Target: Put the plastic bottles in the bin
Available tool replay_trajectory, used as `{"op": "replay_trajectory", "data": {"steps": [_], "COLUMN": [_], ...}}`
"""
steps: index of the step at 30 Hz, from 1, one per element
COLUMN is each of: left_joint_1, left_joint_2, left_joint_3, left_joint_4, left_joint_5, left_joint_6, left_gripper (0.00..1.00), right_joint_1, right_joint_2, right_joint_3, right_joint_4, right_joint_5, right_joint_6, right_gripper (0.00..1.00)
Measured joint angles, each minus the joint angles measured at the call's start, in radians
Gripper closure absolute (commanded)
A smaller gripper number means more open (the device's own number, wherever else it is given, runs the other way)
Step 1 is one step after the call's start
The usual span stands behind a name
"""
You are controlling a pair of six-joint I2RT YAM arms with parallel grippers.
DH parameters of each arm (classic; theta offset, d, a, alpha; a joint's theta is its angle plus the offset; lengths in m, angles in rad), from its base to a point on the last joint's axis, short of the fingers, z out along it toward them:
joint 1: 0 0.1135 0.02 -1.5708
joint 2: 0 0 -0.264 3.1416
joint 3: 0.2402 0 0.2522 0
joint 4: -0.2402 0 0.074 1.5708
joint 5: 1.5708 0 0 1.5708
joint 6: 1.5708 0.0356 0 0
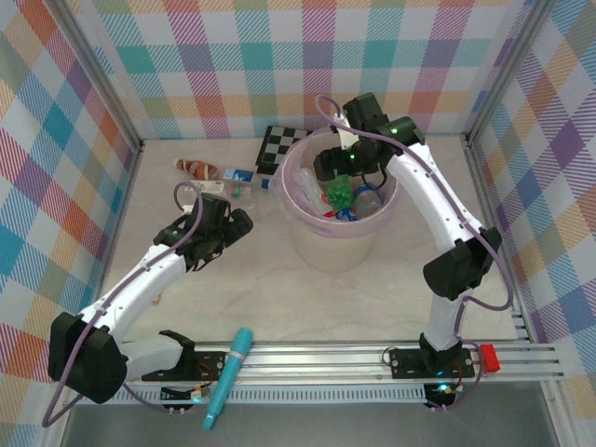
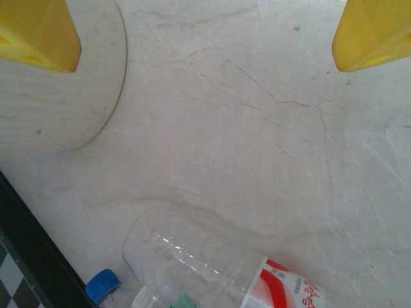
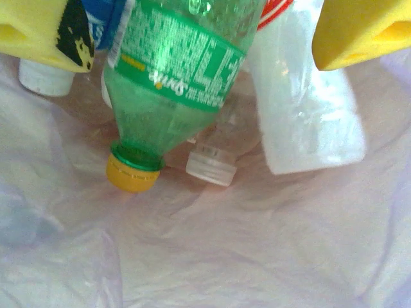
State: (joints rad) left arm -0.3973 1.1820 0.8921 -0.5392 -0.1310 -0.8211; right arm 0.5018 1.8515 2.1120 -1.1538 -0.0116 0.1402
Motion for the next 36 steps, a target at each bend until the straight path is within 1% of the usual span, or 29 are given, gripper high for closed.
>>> {"op": "replay_trajectory", "data": {"steps": [5, 11, 16, 19, 21, 23, 31, 36], "left_joint_1": [0.045, 0.13, 0.24, 0.316, 0.347, 0.36, 0.363, 0.364], "left_joint_2": [0.036, 0.059, 0.106, 0.178, 0.235, 0.291, 0.454, 0.513], "left_joint_3": [0.0, -0.026, -0.04, -0.041, -0.04, -0.032, 0.029, 0.059], "left_joint_4": [0.01, 0.103, 0.212, 0.31, 0.361, 0.389, 0.499, 0.527], "left_joint_5": [0.002, 0.002, -0.005, 0.009, 0.016, 0.014, 0.026, 0.025], "left_joint_6": [-0.056, -0.175, -0.256, -0.283, -0.298, -0.322, -0.414, -0.46], "left_gripper": [0.0, 0.0, 0.0, 0.0, 0.0, 0.0, 0.02, 0.08], "right_joint_1": [0.002, 0.002, 0.002, 0.0, -0.002, -0.005, -0.016, -0.029], "right_joint_2": [-0.066, -0.195, -0.267, -0.28, -0.28, -0.28, -0.301, -0.344], "right_joint_3": [-0.007, -0.074, -0.147, -0.17, -0.17, -0.17, -0.192, -0.238], "right_joint_4": [-0.029, -0.02, -0.011, -0.01, -0.008, -0.008, -0.007, -0.008], "right_joint_5": [-0.009, -0.039, -0.058, -0.073, -0.08, -0.08, -0.077, -0.07], "right_joint_6": [0.0, 0.003, 0.008, 0.008, 0.007, 0.004, -0.011, -0.022], "right_gripper": [0.11, 0.11, 0.1, 0.11, 0.11, 0.11, 0.11, 0.11]}}
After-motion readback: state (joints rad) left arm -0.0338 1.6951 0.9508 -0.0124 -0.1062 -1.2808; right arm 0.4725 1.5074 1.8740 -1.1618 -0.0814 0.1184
